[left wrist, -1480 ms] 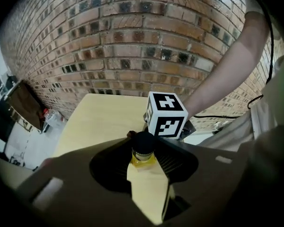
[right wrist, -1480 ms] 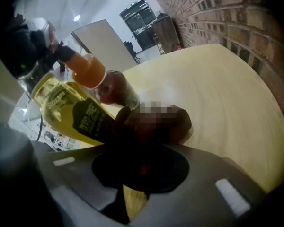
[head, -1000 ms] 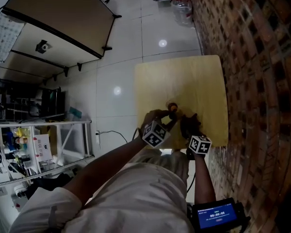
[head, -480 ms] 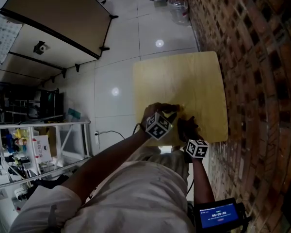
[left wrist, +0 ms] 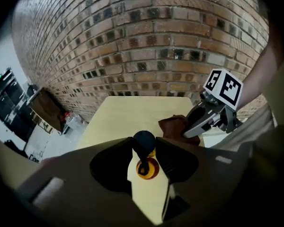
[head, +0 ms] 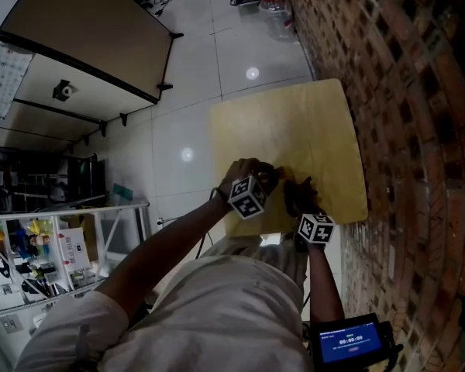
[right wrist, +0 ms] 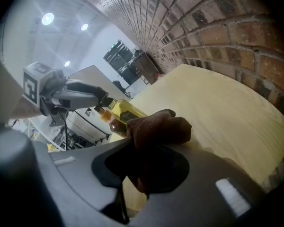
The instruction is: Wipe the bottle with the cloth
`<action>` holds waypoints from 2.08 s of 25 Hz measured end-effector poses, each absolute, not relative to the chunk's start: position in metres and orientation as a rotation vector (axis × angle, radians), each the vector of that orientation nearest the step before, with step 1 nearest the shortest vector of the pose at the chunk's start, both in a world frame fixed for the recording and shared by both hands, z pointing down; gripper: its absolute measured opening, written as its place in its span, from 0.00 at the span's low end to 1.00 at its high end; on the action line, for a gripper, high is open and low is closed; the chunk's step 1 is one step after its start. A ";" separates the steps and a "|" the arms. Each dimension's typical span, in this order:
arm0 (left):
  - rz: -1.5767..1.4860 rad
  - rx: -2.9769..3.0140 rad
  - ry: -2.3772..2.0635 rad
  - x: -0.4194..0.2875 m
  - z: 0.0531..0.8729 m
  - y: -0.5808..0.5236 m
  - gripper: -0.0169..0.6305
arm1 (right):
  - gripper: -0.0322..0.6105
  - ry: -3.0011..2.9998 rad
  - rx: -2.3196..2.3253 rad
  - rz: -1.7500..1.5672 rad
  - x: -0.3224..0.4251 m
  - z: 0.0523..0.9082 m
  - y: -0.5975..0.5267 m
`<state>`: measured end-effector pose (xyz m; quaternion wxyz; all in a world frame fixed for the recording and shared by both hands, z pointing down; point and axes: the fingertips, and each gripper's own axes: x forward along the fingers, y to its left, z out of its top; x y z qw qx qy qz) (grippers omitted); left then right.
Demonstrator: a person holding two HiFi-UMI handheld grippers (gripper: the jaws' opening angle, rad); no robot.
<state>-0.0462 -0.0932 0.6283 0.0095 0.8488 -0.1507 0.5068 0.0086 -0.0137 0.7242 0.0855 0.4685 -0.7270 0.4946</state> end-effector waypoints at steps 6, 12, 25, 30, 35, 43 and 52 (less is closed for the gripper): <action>1.682 2.705 -0.382 -0.045 0.633 -0.093 0.30 | 0.16 -2.242 1.396 1.409 -0.006 0.704 -0.025; 1.620 2.703 -0.327 -0.045 0.632 -0.092 0.29 | 0.16 -2.531 1.380 1.238 -0.025 0.637 -0.044; 1.541 2.561 -0.391 -0.037 0.625 -0.081 0.29 | 0.16 -2.081 1.388 1.426 -0.013 0.760 -0.066; 1.483 2.456 -0.521 -0.039 0.616 -0.093 0.29 | 0.16 -1.861 1.449 1.333 0.001 0.777 -0.083; 1.336 2.201 -0.745 -0.058 0.629 -0.097 0.29 | 0.16 -2.018 1.553 1.158 0.006 0.753 -0.070; 1.255 1.947 -0.932 -0.061 0.637 -0.117 0.29 | 0.16 -2.475 1.384 0.895 -0.050 0.675 -0.060; 1.190 1.825 -0.926 -0.059 0.643 -0.112 0.29 | 0.16 -2.361 1.337 0.790 -0.044 0.700 -0.088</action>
